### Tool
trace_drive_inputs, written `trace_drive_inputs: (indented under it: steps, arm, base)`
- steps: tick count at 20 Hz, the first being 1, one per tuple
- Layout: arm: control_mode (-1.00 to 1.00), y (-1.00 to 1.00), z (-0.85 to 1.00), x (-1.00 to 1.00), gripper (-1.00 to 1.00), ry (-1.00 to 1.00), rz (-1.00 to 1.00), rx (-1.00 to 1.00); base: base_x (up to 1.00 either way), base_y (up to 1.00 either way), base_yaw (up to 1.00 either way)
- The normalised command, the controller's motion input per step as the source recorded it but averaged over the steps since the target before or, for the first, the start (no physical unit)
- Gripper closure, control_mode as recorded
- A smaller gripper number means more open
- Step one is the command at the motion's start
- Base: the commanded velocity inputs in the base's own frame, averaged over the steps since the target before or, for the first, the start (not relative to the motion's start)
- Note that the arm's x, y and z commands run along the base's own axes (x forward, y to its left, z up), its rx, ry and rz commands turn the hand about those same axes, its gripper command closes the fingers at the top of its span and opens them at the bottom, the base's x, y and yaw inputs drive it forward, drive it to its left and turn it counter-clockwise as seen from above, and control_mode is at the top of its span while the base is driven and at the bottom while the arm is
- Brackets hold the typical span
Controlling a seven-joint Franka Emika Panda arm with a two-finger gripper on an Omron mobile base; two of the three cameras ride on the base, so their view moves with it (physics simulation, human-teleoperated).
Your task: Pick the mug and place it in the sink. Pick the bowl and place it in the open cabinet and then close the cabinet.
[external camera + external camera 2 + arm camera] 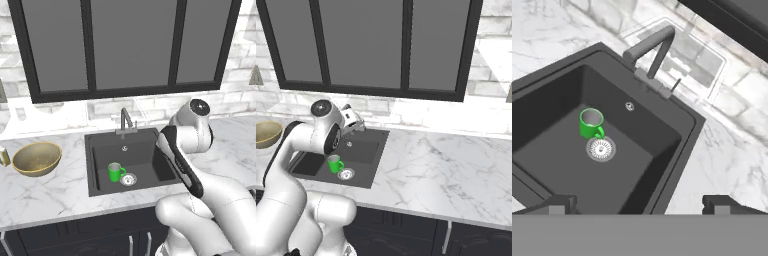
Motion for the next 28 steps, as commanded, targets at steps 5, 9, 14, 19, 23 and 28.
trace_drive_inputs:
  steps: [5, 9, 14, 19, 23, 28]
  arm:
    - [-1.0, 0.0, 0.54, -0.3, -1.0, -0.01, -0.42, 0.0]
    - [-1.0, -0.06, 0.43, -0.36, -1.0, 0.05, -0.44, 0.0]
    - [-1.0, -0.24, 0.12, -0.51, -1.0, 0.12, -0.38, 0.1]
    - [-1.0, -0.16, 0.03, -0.59, -1.0, 0.14, -0.24, 0.31]
    - [-1.0, 0.0, 0.0, -0.35, -1.0, 0.13, -0.12, 0.34]
    - [-1.0, 0.0, 0.0, -0.11, -1.0, 0.07, -0.05, 0.3]
  base:
    - [0.0, 0.0, 0.0]
    - [0.0, 0.0, 0.0]
    - [0.0, 0.0, 0.0]
    - [0.0, 0.0, 0.0]
    - [0.0, 0.0, 0.0]
    - [0.0, 0.0, 0.0]
